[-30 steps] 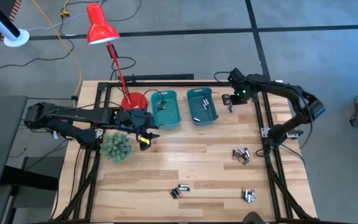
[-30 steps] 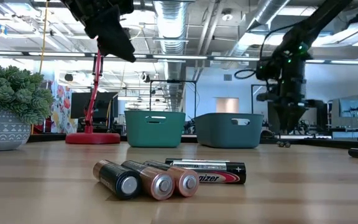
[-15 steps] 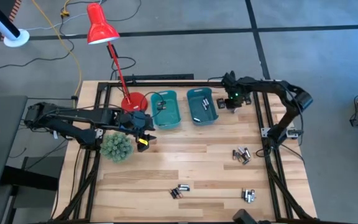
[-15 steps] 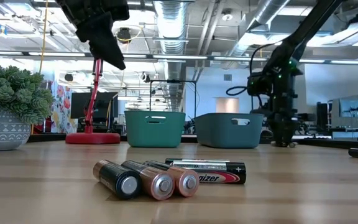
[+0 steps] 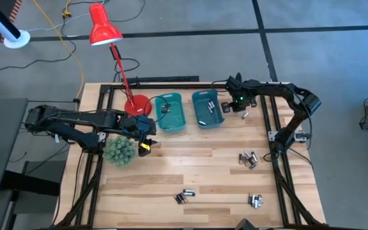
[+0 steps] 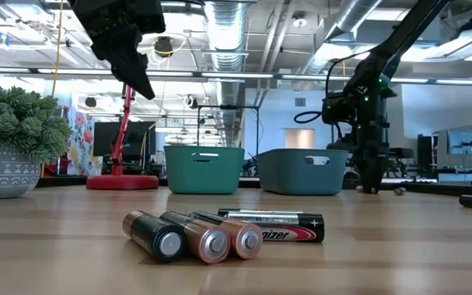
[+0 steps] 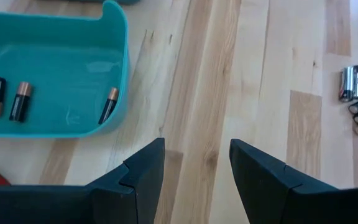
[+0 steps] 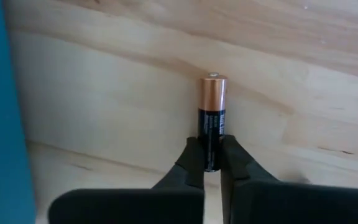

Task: Sort batteries
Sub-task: Put the black battery into the left green bin

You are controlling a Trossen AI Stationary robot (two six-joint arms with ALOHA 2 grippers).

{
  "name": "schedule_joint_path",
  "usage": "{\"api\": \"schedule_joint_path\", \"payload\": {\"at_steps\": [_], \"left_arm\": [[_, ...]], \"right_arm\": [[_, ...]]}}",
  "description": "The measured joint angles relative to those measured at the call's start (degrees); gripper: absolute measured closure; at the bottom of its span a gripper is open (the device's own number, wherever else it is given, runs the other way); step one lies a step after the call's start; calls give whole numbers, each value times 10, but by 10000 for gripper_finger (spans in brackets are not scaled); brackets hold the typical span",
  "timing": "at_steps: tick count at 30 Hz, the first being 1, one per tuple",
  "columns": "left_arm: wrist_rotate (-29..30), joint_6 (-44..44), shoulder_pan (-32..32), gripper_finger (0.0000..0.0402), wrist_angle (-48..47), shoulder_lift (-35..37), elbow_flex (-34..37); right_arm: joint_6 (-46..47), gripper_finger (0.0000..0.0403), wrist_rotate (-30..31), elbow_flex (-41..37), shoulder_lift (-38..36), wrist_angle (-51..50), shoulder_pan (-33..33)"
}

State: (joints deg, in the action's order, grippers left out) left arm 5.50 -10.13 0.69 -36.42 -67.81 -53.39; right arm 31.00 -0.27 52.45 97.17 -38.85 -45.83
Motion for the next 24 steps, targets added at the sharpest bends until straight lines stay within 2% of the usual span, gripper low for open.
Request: {"api": "schedule_joint_path", "payload": {"at_steps": [8, 14, 19, 24], "left_arm": [[4, 7, 0, 223, -18, 2, 0], [17, 13, 0, 223, -13, 38, 12], [33, 5, 0, 223, 14, 105, 65], [35, -8, 0, 223, 20, 160, 111]], "right_arm": [[-2, 398, -16, -3, -89, -52, 2], [1, 400, -12, 7, -177, -92, 21], [5, 400, -11, 73, -214, -112, 66], [5, 401, -9, 182, -187, -116, 128]]}}
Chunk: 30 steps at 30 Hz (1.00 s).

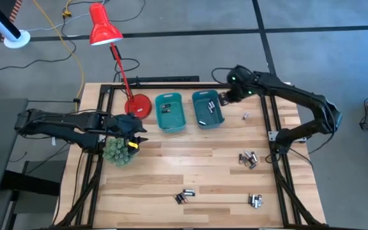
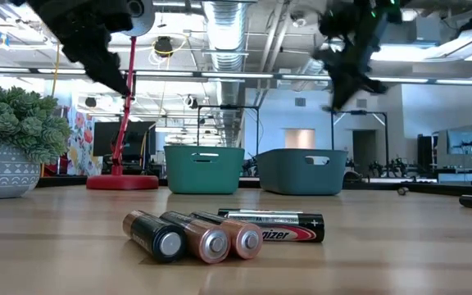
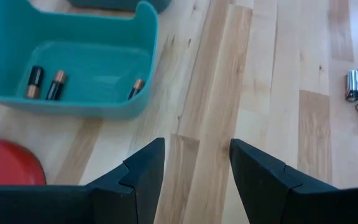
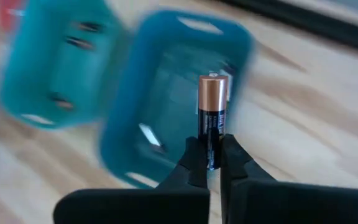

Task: Sort batteries
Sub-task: Put the black battery into the left green bin

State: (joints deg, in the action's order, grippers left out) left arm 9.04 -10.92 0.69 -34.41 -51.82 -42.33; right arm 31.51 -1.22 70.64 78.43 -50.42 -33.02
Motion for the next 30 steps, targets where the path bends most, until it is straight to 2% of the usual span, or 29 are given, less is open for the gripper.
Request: {"api": "schedule_joint_path", "payload": {"at_steps": [6, 17, 23, 30], "left_arm": [[0, -9, 0, 223, 17, 31, 32], [-18, -18, 0, 223, 20, 32, 35], [-37, -24, 0, 223, 19, 31, 35], [-39, -22, 8, 223, 18, 31, 35]], "right_arm": [[-30, 401, 12, 172, 116, 2, 73], [-104, 401, -6, 480, 408, -47, 148], [-120, 401, -22, 556, 529, -93, 148], [-126, 401, -32, 568, 595, -112, 137]]}}
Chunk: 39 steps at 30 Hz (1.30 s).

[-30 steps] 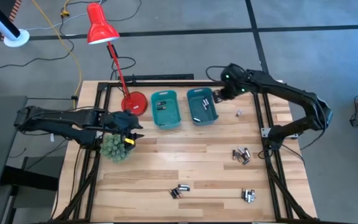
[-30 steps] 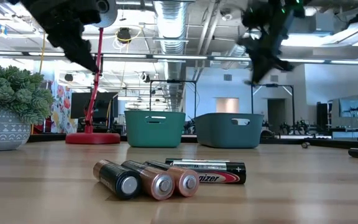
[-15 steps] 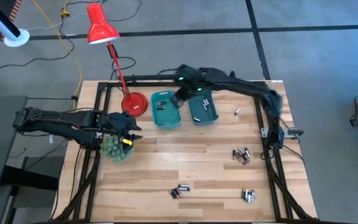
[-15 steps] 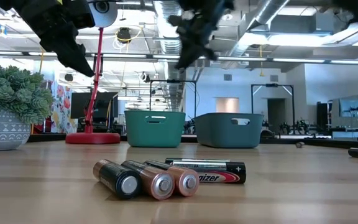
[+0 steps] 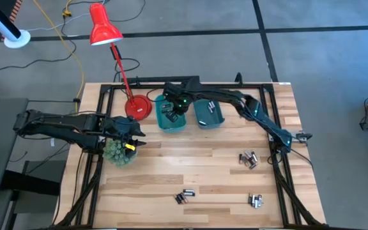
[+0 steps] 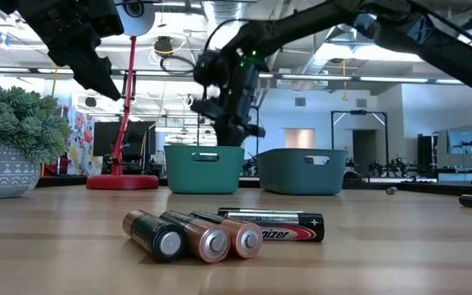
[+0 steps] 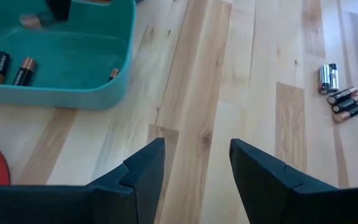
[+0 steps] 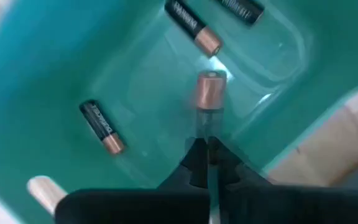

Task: Sort batteries
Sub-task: Put the black battery into the left green bin, then put the silver battery into the blue bin

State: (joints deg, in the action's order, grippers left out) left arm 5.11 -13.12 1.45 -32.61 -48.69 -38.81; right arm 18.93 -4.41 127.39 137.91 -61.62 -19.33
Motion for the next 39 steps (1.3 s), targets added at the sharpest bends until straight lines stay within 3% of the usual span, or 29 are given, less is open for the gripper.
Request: {"api": "schedule_joint_path", "payload": {"at_steps": [24, 33, 39], "left_arm": [[3, -2, 0, 223, 0, 0, 0], [3, -2, 0, 223, 0, 0, 0], [3, -2, 0, 223, 0, 0, 0]], "right_arm": [[-10, 393, -6, 3, 16, 8, 4], [-10, 338, -6, 3, 16, 8, 4], [-13, 326, -6, 3, -9, 6, -1]]}}
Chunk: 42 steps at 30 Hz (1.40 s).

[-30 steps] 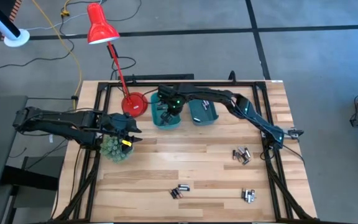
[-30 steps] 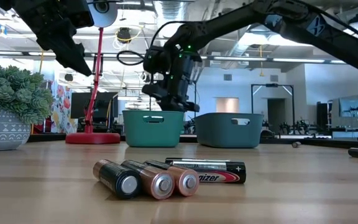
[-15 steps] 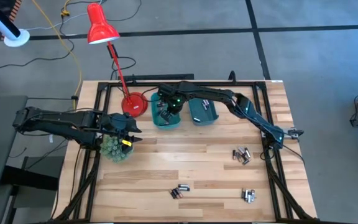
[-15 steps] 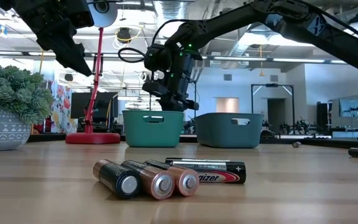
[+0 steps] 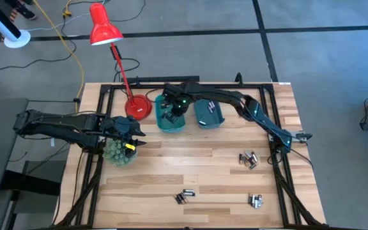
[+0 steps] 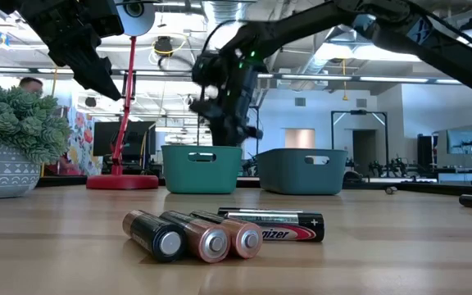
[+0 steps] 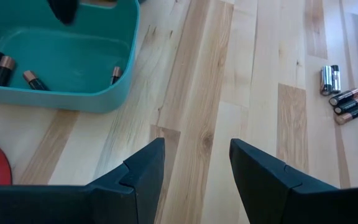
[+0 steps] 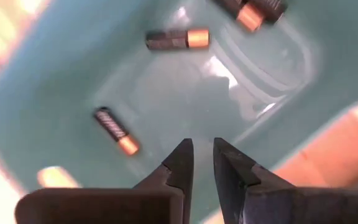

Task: Sort batteries
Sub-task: Put the silver battery into the blue bin

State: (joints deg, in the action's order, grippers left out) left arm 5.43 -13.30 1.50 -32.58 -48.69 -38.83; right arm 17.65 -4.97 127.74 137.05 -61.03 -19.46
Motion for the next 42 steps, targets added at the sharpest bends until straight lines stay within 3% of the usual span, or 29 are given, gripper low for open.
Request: {"api": "schedule_joint_path", "payload": {"at_steps": [9, 13, 18, 23, 32, 37, 42], "left_arm": [[10, 0, 0, 223, 0, 0, 0], [12, 1, 0, 223, 0, 0, 0], [13, 1, 0, 223, 0, 0, 0], [13, 2, 0, 223, 0, 0, 0], [22, 22, 0, 223, 0, 0, 0], [22, 32, 0, 223, 0, 0, 0], [22, 32, 0, 223, 0, 0, 0]], "right_arm": [[-38, 326, 9, 0, -143, -60, -29], [-41, 326, 71, 0, -214, -143, -49], [37, 326, 165, -35, -298, -238, -84], [115, 326, 194, -180, -405, -230, -123], [320, 326, 239, -552, -579, -143, -170], [386, 326, 219, -701, -623, -11, -190], [418, 326, 211, -775, -623, 86, -199]]}}
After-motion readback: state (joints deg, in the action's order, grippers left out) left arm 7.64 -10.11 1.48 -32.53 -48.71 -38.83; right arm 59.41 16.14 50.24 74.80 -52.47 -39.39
